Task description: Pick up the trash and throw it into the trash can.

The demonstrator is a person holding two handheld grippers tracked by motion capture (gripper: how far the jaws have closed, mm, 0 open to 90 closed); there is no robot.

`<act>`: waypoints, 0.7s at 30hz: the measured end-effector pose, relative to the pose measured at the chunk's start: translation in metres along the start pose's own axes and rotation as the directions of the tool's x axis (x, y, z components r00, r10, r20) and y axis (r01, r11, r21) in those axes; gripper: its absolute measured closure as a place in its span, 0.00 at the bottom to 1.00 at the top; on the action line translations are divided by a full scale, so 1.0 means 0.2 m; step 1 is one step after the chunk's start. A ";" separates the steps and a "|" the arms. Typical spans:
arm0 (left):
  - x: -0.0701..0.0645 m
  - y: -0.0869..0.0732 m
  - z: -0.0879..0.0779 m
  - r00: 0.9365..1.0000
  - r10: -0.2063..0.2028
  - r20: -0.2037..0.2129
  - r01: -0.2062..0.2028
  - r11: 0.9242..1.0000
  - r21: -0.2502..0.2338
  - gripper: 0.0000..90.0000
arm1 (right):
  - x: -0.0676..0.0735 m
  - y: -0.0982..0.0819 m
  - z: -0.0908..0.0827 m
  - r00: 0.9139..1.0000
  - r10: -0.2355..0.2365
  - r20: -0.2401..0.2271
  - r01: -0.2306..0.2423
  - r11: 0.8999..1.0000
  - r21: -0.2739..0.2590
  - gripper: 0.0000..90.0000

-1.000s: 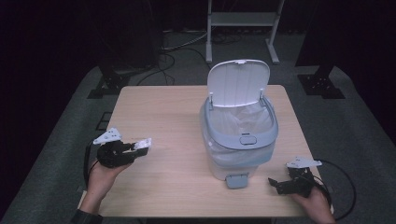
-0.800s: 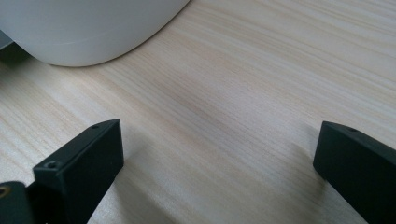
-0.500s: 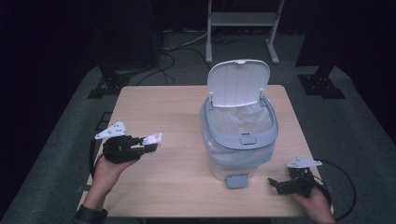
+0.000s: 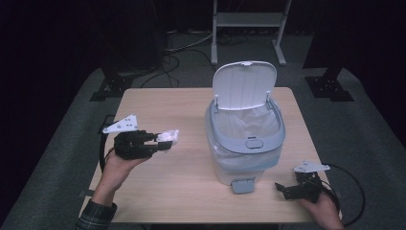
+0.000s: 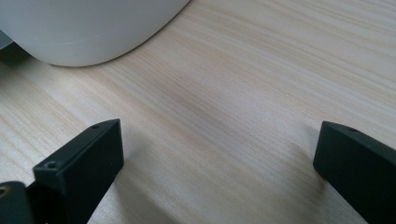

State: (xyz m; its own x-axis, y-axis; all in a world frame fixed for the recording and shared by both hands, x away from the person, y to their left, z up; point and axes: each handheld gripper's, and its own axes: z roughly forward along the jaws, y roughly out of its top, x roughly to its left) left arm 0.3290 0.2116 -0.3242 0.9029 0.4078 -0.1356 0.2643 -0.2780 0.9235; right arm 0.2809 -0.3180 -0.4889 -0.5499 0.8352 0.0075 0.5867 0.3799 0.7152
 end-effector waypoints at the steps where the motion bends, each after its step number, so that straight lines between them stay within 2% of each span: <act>1: 0.00 0.01 0.00 1.000 0.001 0.009 -0.001 1.000 -0.006 0.71 | 0.00 0.00 0.00 1.000 0.000 0.000 0.000 1.000 0.000 0.01; 11: 0.00 0.13 0.03 0.997 0.031 0.073 -0.029 0.999 -0.039 0.71 | 0.00 0.00 0.00 1.000 0.000 0.000 0.000 1.000 0.000 0.01; 21: -0.02 0.27 0.06 0.991 0.078 0.107 -0.073 0.996 -0.050 0.71 | 0.00 0.00 0.00 1.000 0.000 0.000 0.000 1.000 0.000 0.01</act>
State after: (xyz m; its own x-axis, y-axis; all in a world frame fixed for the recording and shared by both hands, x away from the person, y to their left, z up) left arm 0.3440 0.1841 -0.2786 0.9517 0.2898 -0.1010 0.1807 -0.2628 0.9478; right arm 0.2809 -0.3180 -0.4889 -0.5498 0.8353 0.0078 0.5870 0.3797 0.7150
